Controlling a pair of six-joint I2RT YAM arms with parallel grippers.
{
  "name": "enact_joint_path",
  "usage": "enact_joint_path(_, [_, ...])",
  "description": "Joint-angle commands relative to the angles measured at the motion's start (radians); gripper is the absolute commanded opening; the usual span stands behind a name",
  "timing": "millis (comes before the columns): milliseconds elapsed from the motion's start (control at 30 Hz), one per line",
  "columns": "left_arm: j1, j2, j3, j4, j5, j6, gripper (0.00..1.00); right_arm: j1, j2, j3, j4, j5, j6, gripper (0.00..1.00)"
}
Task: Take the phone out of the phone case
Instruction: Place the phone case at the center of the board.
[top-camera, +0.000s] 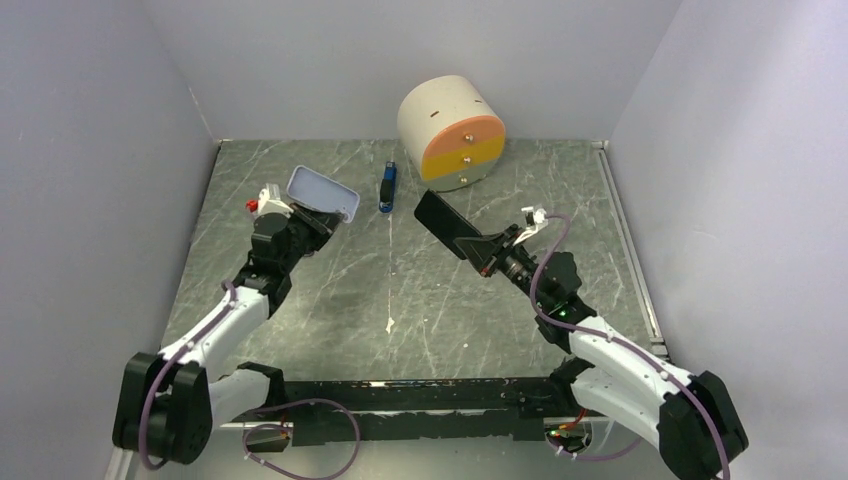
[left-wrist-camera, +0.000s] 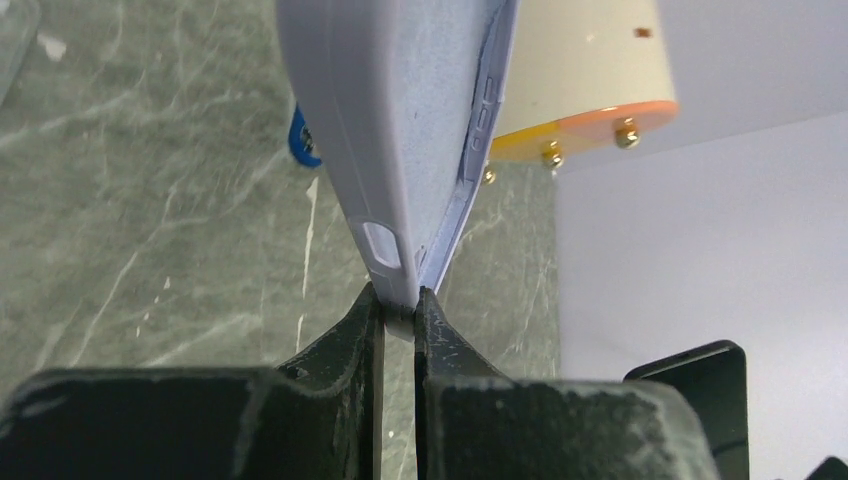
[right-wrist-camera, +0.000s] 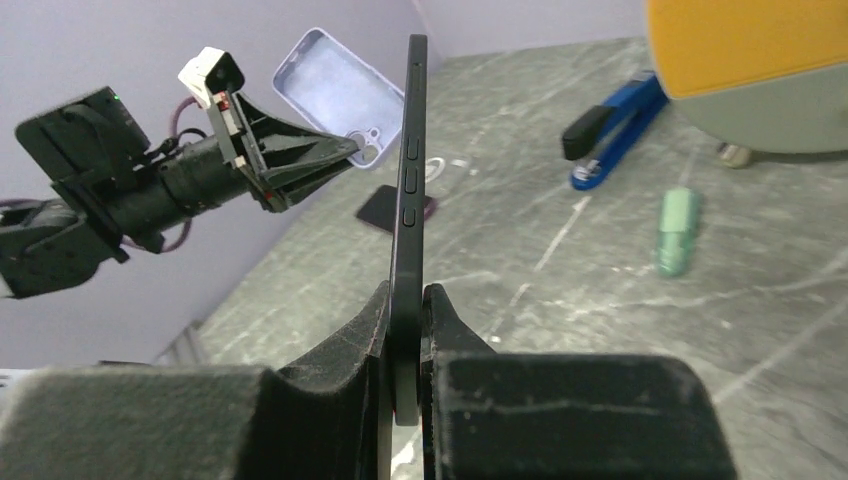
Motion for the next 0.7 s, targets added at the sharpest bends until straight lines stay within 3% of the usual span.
enact_joint_path(0, [0.006, 0.088, 0.051, 0.014, 0.042, -0.116, 0.03, -0.003, -0.083, -0.007, -0.051, 0.093, -0.123, 0.00])
enact_joint_path(300, [0.005, 0.340, 0.146, -0.024, 0.071, -0.337, 0.02, -0.004, -0.139, -0.045, -0.081, 0.175, -0.179, 0.00])
enact_joint_path(667, [0.001, 0.517, 0.243, -0.097, 0.079, -0.548, 0.03, -0.004, -0.122, -0.053, -0.076, 0.197, -0.192, 0.00])
